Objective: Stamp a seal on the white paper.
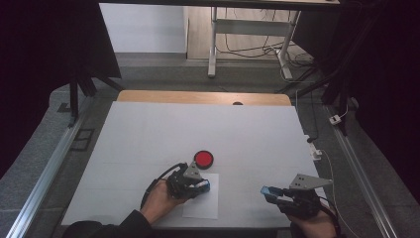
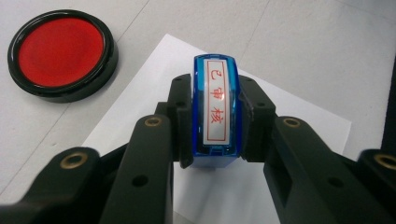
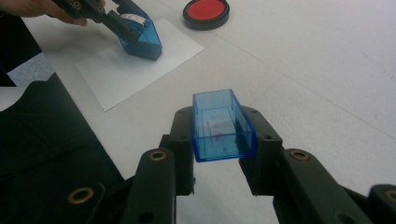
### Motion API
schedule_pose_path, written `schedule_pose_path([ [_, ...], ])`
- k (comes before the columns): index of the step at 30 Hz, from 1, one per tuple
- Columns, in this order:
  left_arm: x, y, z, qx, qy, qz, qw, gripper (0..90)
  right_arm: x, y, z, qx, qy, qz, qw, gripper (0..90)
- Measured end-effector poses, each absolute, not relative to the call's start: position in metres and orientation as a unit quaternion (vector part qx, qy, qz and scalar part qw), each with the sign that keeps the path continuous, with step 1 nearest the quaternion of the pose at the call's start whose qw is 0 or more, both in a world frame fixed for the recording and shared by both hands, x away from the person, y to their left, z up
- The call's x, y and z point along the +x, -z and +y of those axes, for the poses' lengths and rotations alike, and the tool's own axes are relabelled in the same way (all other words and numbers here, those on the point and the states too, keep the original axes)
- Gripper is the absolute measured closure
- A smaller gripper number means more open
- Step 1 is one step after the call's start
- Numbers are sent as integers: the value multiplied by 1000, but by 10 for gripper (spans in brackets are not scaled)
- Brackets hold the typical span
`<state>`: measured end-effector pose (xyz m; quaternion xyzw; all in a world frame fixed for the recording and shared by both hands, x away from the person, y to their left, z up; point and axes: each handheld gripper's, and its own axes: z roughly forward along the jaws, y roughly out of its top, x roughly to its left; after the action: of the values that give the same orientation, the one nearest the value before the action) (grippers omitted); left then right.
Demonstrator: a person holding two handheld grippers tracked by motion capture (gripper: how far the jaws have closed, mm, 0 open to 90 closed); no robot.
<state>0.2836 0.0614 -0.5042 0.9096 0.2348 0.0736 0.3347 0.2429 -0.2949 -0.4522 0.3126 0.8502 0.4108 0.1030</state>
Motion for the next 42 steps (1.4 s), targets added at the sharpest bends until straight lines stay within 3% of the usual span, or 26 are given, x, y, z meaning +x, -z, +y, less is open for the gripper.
schedule_pose_path([
  [21, 289, 500, 62, 914, -63, 226, 331, 702, 243, 452, -295, 309, -411, 851, 104, 684],
  [42, 294, 471, 90, 887, -56, 227, 398, 701, 243, 452, -295, 309, -411, 851, 103, 683],
])
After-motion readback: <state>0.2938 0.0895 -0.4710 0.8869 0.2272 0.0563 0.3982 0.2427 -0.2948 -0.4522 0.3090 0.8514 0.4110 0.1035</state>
